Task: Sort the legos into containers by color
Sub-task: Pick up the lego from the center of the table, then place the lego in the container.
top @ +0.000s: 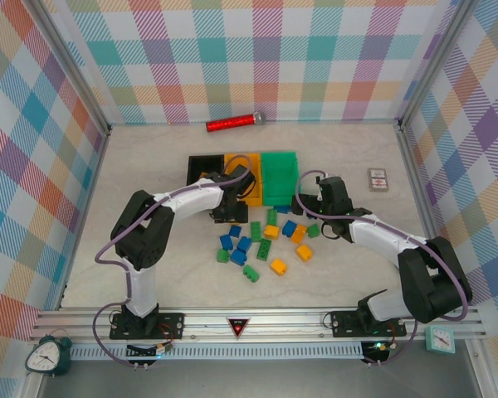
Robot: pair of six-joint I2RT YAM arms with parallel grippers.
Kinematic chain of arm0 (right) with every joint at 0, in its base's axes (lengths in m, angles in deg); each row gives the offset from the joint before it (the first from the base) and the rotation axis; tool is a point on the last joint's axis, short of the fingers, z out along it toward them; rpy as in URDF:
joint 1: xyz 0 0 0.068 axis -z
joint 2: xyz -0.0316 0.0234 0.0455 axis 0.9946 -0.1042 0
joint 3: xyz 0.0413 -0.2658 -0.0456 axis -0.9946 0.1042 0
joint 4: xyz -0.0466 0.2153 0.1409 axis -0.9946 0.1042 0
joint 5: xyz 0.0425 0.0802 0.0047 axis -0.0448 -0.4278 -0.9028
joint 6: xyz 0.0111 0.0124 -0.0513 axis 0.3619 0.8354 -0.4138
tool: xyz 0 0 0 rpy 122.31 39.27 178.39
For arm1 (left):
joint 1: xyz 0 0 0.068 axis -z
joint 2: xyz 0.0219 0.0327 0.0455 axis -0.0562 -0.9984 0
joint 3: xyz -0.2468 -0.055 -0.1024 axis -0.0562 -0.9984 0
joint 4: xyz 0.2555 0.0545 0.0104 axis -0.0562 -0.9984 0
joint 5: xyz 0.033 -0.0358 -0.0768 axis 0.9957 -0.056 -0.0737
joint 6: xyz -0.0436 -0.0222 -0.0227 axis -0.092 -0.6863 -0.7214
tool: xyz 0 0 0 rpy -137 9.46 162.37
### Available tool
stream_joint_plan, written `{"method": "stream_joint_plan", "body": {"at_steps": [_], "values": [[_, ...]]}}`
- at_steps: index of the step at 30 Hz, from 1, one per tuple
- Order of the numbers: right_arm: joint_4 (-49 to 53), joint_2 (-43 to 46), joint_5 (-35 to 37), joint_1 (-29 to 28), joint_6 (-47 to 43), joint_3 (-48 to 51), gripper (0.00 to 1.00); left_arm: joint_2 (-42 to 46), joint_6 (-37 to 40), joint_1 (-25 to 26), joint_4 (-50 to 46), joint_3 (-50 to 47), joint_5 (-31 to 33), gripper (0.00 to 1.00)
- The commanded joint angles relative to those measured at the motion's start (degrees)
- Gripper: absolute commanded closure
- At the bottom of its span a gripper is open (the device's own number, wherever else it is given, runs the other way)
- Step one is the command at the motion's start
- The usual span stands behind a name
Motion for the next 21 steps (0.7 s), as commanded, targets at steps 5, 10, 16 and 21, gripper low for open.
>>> {"method": "stream_joint_plan", "body": {"at_steps": [5, 10, 16, 21], "values": [[0.31, 0.09, -0.09, -0.49, -0.63, -1.38, 0.01, 1.32, 0.96, 0.64, -4.14, 1.83, 3.15, 0.78], [0.22, 0.0, -0.14, -0.49, -0.54, -1.39, 0.01, 8.52, 0.53, 0.65, -5.36, 0.45, 6.93, 0.79], [0.09, -0.08, -0.44, -0.49, -0.45, -1.37, 0.01, 17.24, 1.09, -0.32, -7.24, -0.14, 17.13, 0.79], [0.14, -0.3, -0.7, -0.6, -0.36, -1.59, 0.01, 16.48, 4.77, -6.42, -7.77, 3.57, 16.28, 0.79]]}}
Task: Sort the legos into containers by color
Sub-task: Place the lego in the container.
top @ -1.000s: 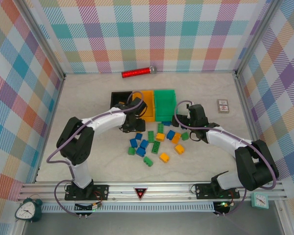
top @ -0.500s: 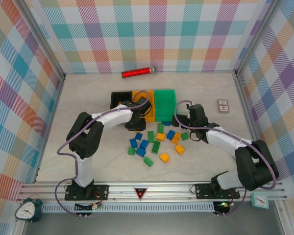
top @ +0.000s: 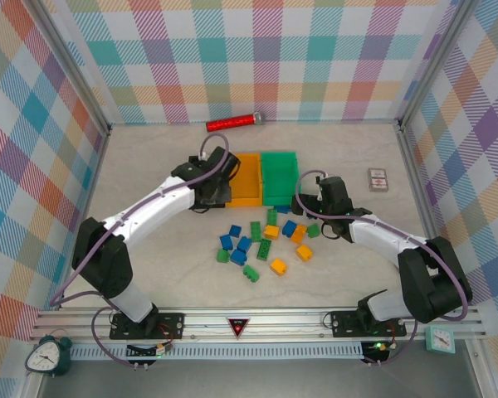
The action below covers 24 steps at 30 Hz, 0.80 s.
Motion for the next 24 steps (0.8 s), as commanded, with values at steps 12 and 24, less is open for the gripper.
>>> {"method": "stream_joint_plan", "body": {"at_steps": [12, 24], "values": [[0.26, -0.04, -0.11, -0.66, -0.53, -1.41, 0.01, -5.08, 5.18, -8.42, -0.96, 5.32, -1.71, 0.3], [4.32, 0.87, -2.83, -0.92, -0.44, -1.3, 0.01, 6.35, 4.56, -8.47, 2.52, -6.99, -10.34, 0.27]]}}
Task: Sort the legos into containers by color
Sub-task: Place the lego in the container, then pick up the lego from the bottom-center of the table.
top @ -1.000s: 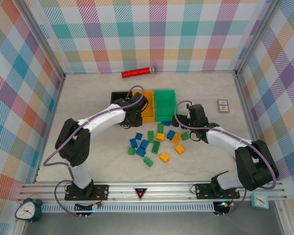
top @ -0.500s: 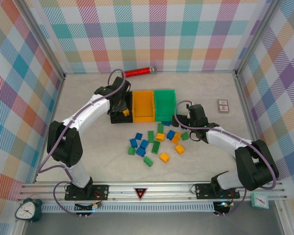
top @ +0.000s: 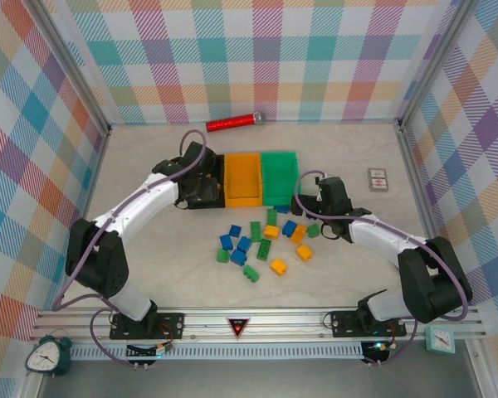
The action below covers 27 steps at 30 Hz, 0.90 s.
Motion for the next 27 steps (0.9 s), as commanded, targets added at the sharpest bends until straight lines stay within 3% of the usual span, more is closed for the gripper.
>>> {"method": "stream_joint_plan", "body": {"at_steps": [1, 6, 12, 15, 20, 27], "values": [[5.29, 1.04, -3.84, -0.55, -0.08, -1.54, 0.02, 4.71, 0.6, 0.18, -0.3, -2.18, -3.69, 0.27], [16.44, 5.32, -7.01, -3.39, 2.54, -0.17, 0.05, 10.25, -0.74, 0.29, 0.26, -9.53, -6.24, 0.27], [33.03, 11.71, -6.93, -7.27, 5.45, -1.73, 0.06, 16.32, -6.57, 1.87, 8.26, -22.17, -10.27, 0.27], [38.83, 13.61, -7.97, -8.4, 7.65, -2.03, 0.07, 20.4, -10.72, 5.01, 13.64, -27.51, -12.79, 0.27], [41.5, 10.8, -8.79, -9.61, 9.13, -1.32, 0.1, 22.42, -13.15, 10.76, 16.27, -30.01, -11.3, 0.27], [40.74, 1.93, -6.48, -12.59, 8.6, -6.33, 0.12, 20.51, -12.55, 11.73, 16.23, -28.51, -11.27, 0.27]]}}
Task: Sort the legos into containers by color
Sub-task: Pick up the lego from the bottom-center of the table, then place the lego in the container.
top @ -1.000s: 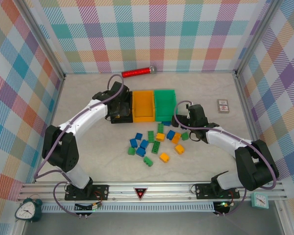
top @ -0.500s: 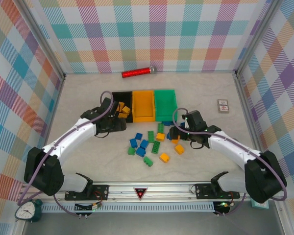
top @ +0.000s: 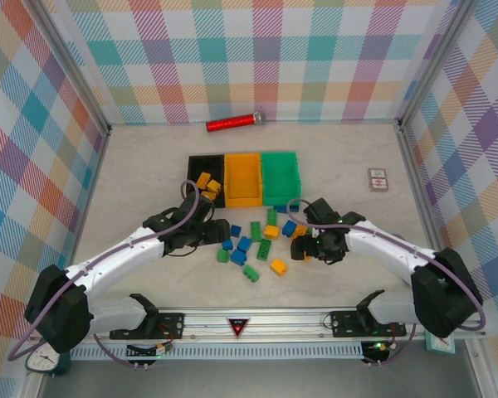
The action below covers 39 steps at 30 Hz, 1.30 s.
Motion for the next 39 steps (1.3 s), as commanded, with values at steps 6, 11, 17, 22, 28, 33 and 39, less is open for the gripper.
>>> {"method": "stream_joint_plan", "body": {"at_steps": [6, 11, 17, 22, 28, 33, 39], "values": [[2.1, -11.64, 4.91, -4.97, -1.56, -8.18, 0.21, -2.11, 2.4, 0.5, -2.31, 3.78, 1.91, 0.27], [4.32, -16.94, 8.38, -8.49, -2.34, -10.76, 0.45, -1.3, 5.03, 0.47, -7.52, 5.8, 7.63, 0.27], [4.17, -14.94, 9.24, -9.59, -2.14, -12.19, 0.7, -2.85, 3.13, 0.47, -9.3, 6.14, 10.37, 0.27], [2.94, -12.87, 7.03, -9.46, -3.15, -17.42, 0.71, -3.83, -0.86, 0.21, -8.15, 4.97, 10.05, 0.3], [-1.61, -19.48, 1.73, -9.42, -4.52, -30.95, 0.71, -2.53, -6.98, -0.83, -6.69, 2.39, 7.55, 0.3], [-2.75, -30.48, -2.04, -9.49, -5.94, -46.93, 0.7, 2.01, -11.76, -1.01, -4.33, -1.98, 3.86, 0.31], [3.94, -48.61, -3.6, -9.39, -8.77, -74.43, 0.69, 5.53, -15.27, -0.94, -3.12, -7.53, 0.93, 0.31]]}}
